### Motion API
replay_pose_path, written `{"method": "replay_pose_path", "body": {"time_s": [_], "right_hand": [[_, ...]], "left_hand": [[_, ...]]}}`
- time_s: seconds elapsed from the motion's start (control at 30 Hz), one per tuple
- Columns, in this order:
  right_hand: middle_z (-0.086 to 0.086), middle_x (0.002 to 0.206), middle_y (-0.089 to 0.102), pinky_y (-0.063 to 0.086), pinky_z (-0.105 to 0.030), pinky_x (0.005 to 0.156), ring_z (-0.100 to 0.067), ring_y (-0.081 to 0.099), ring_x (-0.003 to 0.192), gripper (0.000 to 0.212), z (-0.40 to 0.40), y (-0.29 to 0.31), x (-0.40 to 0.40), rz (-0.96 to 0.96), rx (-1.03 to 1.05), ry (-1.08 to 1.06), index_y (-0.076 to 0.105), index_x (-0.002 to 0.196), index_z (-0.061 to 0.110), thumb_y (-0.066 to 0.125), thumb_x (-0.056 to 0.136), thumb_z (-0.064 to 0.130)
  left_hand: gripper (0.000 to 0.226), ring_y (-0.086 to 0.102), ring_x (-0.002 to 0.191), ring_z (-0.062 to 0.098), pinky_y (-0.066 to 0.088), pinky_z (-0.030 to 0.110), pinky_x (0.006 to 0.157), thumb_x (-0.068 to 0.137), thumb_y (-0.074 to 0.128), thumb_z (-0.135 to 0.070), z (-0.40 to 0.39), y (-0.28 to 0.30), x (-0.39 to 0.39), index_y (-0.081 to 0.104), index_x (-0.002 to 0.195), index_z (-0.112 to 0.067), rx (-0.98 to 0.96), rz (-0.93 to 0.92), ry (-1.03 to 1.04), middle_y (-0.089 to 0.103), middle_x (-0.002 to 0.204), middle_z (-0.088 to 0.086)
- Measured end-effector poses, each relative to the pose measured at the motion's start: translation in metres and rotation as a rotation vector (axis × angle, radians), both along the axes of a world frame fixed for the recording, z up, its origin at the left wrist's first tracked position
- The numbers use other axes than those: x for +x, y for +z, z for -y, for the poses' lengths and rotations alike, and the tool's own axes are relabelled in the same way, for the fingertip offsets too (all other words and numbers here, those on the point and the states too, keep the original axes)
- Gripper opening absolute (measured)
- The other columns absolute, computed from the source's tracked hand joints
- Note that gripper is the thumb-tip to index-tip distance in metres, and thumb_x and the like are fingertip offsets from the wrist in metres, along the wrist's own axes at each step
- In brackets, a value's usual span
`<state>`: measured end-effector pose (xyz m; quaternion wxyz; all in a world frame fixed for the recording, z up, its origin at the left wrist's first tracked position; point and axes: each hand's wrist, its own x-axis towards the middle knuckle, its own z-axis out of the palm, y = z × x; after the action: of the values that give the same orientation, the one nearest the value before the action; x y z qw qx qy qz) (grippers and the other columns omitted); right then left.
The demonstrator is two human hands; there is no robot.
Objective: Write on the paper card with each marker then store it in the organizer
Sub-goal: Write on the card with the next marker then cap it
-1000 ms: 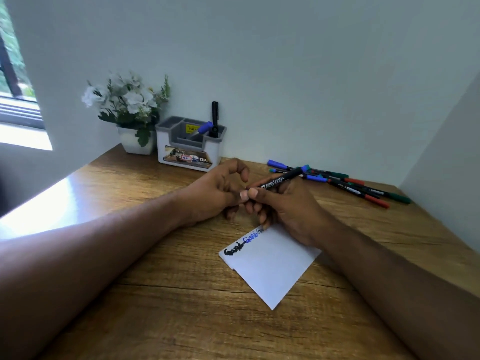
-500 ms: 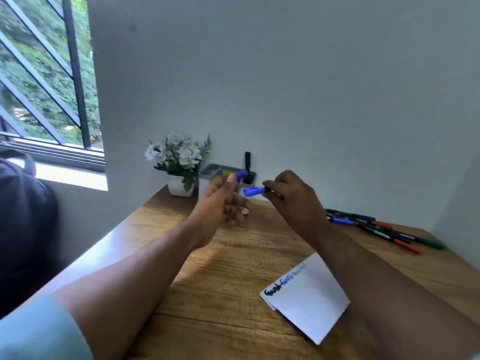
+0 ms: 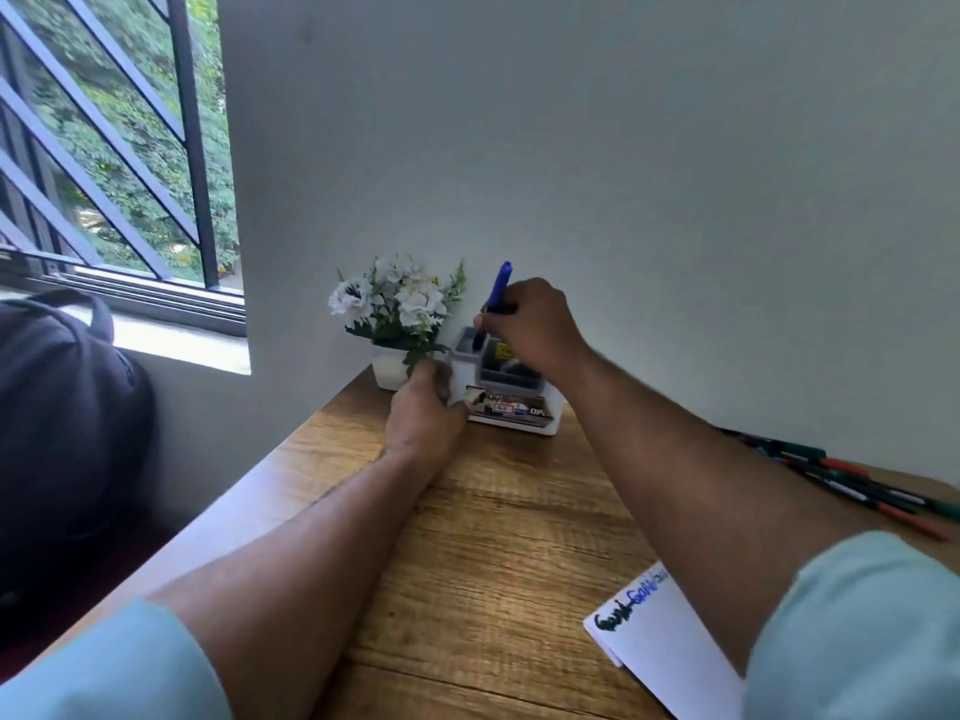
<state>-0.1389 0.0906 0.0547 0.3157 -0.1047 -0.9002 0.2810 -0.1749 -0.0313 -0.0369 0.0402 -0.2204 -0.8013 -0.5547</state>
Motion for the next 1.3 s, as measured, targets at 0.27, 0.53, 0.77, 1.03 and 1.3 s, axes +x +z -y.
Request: {"method": "replay_pose_path", "body": {"time_s": [0.27, 0.53, 0.77, 1.03, 1.3], "right_hand": [[-0.006, 0.134, 0.053, 0.046, -0.03, 0.089, -0.022, 0.056, 0.113, 0.071, -0.009, -0.011, -0.017, 0.105, -0.069, -0.014, 0.057, 0.127, 0.012, 0.088, 0.064, 0.021], [0.0, 0.079, 0.066, 0.041, -0.013, 0.052, -0.007, 0.061, 0.065, 0.043, -0.014, 0.0, 0.032, 0.008, -0.097, 0.014, 0.069, 0.105, 0.014, 0.087, 0.066, 0.02], [0.004, 0.074, 0.069, 0.037, -0.002, 0.059, -0.002, 0.059, 0.067, 0.009, -0.054, -0.029, 0.149, 0.076, 0.039, -0.135, 0.075, 0.081, 0.014, 0.078, 0.073, 0.01], [-0.008, 0.133, 0.058, 0.041, -0.032, 0.098, -0.025, 0.054, 0.12, 0.053, -0.145, -0.076, 0.206, 0.474, 0.249, -0.452, 0.054, 0.134, 0.025, 0.054, 0.086, 0.004], [-0.016, 0.128, 0.048, 0.046, -0.043, 0.095, -0.034, 0.051, 0.114, 0.048, -0.169, -0.088, 0.193, 0.634, 0.422, -0.459, 0.042, 0.141, 0.021, 0.039, 0.095, 0.008]], "left_hand": [[0.037, 0.061, 0.105, 0.022, 0.045, 0.027, 0.091, 0.085, 0.068, -0.015, -0.002, 0.0, 0.002, 0.058, 0.12, -0.013, -0.038, -0.09, 0.026, 0.066, 0.112, 0.005], [0.013, 0.057, 0.088, 0.019, 0.045, 0.027, 0.076, 0.087, 0.061, -0.011, -0.004, 0.001, 0.008, 0.066, 0.098, -0.011, -0.099, -0.341, 0.008, 0.062, 0.094, 0.003], [0.013, 0.059, 0.094, 0.01, 0.05, 0.025, 0.085, 0.089, 0.062, -0.02, -0.019, 0.008, 0.047, 0.067, 0.101, -0.02, -0.255, -0.521, -0.393, 0.065, 0.101, -0.004], [0.029, 0.055, 0.103, 0.004, 0.045, 0.017, 0.088, 0.091, 0.062, -0.027, -0.042, 0.007, 0.103, 0.062, 0.119, -0.023, -0.407, -0.433, -0.649, 0.062, 0.115, -0.009], [0.032, 0.053, 0.102, 0.006, 0.036, 0.015, 0.082, 0.09, 0.062, -0.032, -0.059, -0.001, 0.095, 0.062, 0.12, -0.019, -0.513, -0.39, -0.625, 0.06, 0.116, -0.005]]}}
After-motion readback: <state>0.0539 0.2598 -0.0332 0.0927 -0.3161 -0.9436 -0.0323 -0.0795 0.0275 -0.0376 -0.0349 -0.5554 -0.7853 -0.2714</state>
